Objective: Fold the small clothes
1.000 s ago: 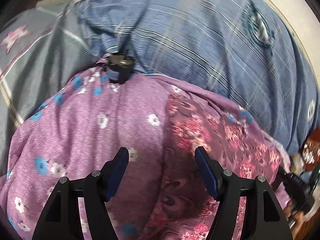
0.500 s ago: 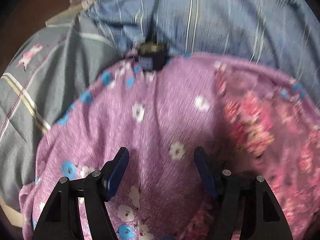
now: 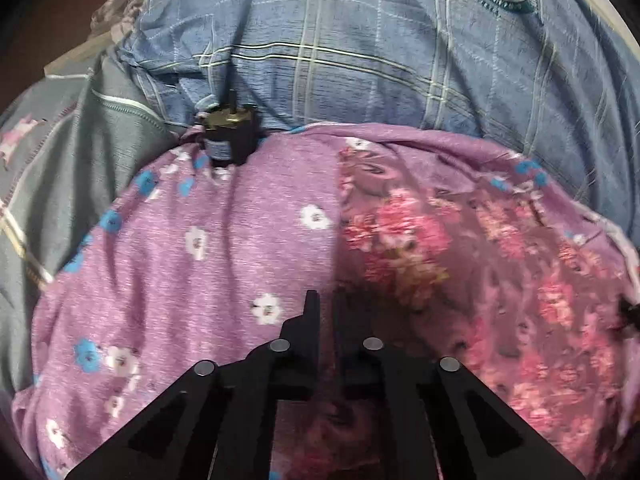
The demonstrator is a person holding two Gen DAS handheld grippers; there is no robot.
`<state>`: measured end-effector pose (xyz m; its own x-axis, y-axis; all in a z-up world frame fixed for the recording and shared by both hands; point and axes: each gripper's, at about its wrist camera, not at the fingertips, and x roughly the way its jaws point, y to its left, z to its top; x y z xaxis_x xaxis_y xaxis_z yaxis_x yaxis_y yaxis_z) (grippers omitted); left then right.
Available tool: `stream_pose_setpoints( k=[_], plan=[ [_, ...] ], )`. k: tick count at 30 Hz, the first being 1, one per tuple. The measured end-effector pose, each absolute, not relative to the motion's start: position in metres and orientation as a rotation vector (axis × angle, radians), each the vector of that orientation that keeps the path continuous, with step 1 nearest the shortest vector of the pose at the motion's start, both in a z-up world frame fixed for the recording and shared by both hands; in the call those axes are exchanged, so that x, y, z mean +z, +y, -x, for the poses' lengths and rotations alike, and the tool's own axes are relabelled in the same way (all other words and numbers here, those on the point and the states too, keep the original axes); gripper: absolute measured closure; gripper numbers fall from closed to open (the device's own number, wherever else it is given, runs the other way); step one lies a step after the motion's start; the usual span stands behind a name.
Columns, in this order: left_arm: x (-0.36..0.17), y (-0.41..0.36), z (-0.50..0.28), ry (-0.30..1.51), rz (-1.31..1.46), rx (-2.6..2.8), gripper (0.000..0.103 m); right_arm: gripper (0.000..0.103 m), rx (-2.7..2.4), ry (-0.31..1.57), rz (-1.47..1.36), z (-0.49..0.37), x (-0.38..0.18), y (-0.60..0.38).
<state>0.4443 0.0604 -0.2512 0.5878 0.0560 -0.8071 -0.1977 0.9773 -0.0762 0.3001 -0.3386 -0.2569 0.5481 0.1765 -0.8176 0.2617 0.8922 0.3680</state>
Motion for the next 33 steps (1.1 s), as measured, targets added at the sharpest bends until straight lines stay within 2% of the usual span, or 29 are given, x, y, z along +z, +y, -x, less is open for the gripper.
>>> stream_pose_setpoints(
  k=[5, 10, 13, 14, 15, 17, 18, 20, 22, 25, 26, 28, 29, 30, 33],
  plan=[
    [-0.236, 0.070, -0.440, 0.883, 0.147, 0.219, 0.103, 0.099, -0.051, 0.913, -0.439, -0.284, -0.224, -0.340],
    [-0.223, 0.072, -0.433, 0.832, 0.193, 0.155, 0.100, 0.099, -0.038, 0.940, -0.406, -0.273, -0.218, -0.346],
    [-0.216, 0.067, -0.429, 0.798, 0.221, 0.098, 0.092, 0.099, -0.043, 0.958, -0.404, -0.275, -0.226, -0.351],
    [-0.213, 0.063, -0.428, 0.780, 0.227, 0.080, 0.081, 0.099, -0.051, 0.971, -0.403, -0.275, -0.228, -0.352],
    [-0.212, 0.059, -0.427, 0.759, 0.224, 0.067, 0.065, 0.099, -0.070, 0.992, -0.396, -0.276, -0.231, -0.354],
    [-0.211, 0.051, -0.424, 0.734, 0.194, 0.049, 0.048, 0.098, -0.089, 1.052, -0.378, -0.279, -0.241, -0.355],
    [-0.212, 0.047, -0.422, 0.730, 0.171, 0.043, 0.048, 0.092, -0.087, 1.081, -0.389, -0.281, -0.249, -0.355],
    [-0.219, 0.035, -0.423, 0.749, 0.095, 0.032, 0.048, 0.090, -0.076, 1.124, -0.423, -0.282, -0.259, -0.358],
    [-0.235, 0.019, -0.430, 0.818, -0.027, 0.064, 0.048, 0.080, -0.062, 1.106, -0.473, -0.279, -0.255, -0.365],
    [-0.255, 0.012, -0.440, 0.876, -0.123, 0.135, 0.048, 0.074, -0.072, 1.000, -0.549, -0.269, -0.239, -0.380],
    [-0.254, 0.013, -0.440, 0.870, -0.115, 0.132, 0.050, 0.074, -0.087, 0.965, -0.545, -0.266, -0.234, -0.381],
    [-0.253, 0.016, -0.440, 0.875, -0.122, 0.143, 0.065, 0.075, -0.088, 0.900, -0.519, -0.261, -0.223, -0.379],
    [-0.254, 0.017, -0.441, 0.884, -0.129, 0.159, 0.084, 0.075, -0.071, 0.881, -0.512, -0.261, -0.219, -0.376],
    [-0.257, 0.019, -0.443, 0.904, -0.130, 0.174, 0.095, 0.075, -0.054, 0.872, -0.510, -0.260, -0.217, -0.373],
    [-0.267, 0.034, -0.449, 0.971, -0.006, 0.141, 0.102, 0.075, -0.031, 0.893, -0.508, -0.264, -0.221, -0.366]
  ],
)
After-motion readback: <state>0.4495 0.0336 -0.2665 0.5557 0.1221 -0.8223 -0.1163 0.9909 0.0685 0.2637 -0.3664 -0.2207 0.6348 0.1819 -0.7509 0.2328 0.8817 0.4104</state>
